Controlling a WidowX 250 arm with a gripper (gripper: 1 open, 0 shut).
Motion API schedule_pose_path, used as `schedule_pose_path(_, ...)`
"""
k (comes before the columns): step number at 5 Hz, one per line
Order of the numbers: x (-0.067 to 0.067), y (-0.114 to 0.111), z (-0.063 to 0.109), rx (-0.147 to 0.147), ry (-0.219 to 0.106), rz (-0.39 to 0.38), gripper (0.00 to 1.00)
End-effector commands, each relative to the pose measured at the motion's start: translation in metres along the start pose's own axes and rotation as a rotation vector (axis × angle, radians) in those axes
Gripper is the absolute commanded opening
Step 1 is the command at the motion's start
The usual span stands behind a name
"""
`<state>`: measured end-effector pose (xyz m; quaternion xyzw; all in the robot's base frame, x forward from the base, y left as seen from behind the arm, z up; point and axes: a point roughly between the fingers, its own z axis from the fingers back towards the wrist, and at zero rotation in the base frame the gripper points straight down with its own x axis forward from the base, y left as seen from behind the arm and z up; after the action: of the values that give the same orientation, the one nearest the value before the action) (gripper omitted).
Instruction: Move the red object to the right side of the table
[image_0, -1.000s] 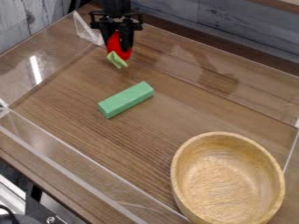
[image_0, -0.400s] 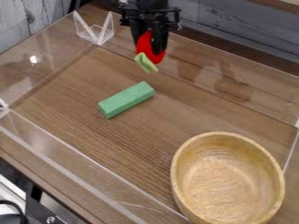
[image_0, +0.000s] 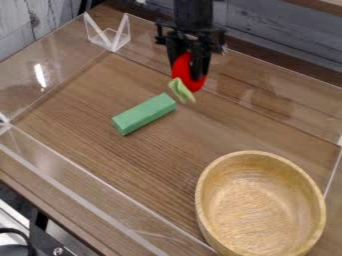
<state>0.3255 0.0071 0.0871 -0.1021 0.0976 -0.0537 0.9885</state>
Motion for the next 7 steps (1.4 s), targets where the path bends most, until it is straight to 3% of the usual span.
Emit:
schedule_pose_path(1, 0.008, -0.02, 0.018, 0.028, -0.094, -0.032, 0.0)
schedule_pose_path(4, 0.03, -0.045, -0.032, 0.053, -0.065, -0.093, 0.0)
schedule_pose_path(5, 0.031, -0.044, -0.029, 0.052, -0.086, -0.091, 0.0)
schedule_pose_path(7, 0.032, -0.043, -0.029, 0.045, -0.094, -0.091, 0.0)
